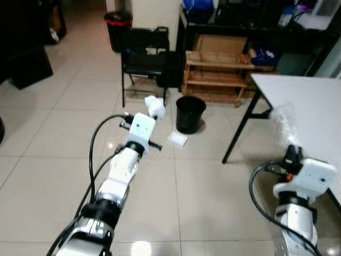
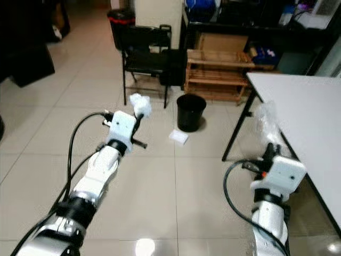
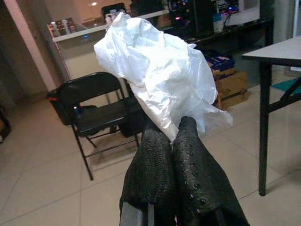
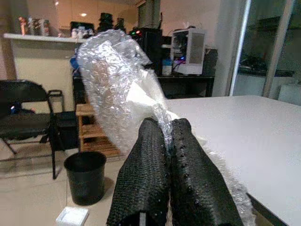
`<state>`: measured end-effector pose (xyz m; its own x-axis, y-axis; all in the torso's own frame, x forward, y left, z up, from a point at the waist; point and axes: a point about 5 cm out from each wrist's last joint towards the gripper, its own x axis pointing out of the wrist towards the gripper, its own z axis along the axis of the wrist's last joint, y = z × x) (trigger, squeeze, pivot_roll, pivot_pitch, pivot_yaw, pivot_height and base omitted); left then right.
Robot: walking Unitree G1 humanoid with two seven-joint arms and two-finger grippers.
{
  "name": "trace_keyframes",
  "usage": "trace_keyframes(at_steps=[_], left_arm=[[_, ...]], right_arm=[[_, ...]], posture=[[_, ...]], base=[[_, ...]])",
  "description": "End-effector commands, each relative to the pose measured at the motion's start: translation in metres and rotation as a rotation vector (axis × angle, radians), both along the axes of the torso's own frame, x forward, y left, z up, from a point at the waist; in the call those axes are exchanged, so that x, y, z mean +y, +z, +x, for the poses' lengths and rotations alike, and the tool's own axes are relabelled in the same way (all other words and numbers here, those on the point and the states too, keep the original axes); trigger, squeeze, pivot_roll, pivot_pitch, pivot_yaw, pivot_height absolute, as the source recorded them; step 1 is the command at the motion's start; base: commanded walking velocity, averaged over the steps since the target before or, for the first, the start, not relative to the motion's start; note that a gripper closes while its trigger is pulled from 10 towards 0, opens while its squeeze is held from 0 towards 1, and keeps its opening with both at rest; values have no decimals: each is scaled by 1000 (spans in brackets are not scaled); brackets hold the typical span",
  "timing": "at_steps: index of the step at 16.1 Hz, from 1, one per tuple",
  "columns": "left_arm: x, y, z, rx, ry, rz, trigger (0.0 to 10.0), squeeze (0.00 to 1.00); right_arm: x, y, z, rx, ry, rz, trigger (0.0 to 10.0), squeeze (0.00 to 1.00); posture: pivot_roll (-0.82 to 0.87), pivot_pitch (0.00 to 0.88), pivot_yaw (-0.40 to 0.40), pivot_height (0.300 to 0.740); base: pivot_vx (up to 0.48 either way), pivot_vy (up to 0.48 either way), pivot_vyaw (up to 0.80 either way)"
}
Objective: Picking trash to rubbish bin
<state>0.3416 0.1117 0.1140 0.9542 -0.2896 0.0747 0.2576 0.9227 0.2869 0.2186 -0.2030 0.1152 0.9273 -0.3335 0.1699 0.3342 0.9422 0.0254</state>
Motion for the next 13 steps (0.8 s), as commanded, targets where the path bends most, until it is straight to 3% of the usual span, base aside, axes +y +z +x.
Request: trace_keyframes(at_steps=[1, 13], left_arm=[[-3, 1, 1, -4, 4, -3, 10000, 0], [-8, -3, 1, 7, 0, -11, 10000, 0]], right_arm=[[0, 0, -1, 8, 18, -14, 10000, 0], [1, -2, -4, 18, 33, -14, 10000, 0]], posture=[[111, 13, -49, 740], [101, 15, -57, 740]], base=[[480, 0, 0], [479, 0, 0]])
